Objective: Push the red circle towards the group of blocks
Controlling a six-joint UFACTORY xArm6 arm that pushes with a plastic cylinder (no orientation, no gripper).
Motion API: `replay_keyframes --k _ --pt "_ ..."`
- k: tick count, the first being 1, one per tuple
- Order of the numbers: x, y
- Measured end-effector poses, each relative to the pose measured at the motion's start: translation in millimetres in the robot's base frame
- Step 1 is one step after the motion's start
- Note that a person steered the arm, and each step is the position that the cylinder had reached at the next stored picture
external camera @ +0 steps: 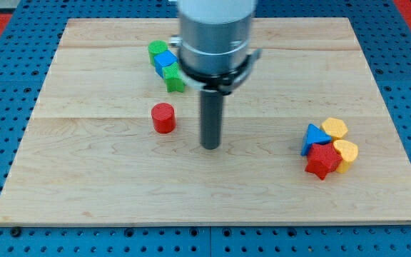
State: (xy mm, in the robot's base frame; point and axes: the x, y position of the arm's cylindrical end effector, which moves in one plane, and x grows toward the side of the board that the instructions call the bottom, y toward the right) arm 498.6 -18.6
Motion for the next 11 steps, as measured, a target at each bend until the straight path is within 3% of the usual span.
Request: replay_keyframes --k 2,4,11 --pt "-17 -98" --pt "-47 -100" --pt "-54 20"
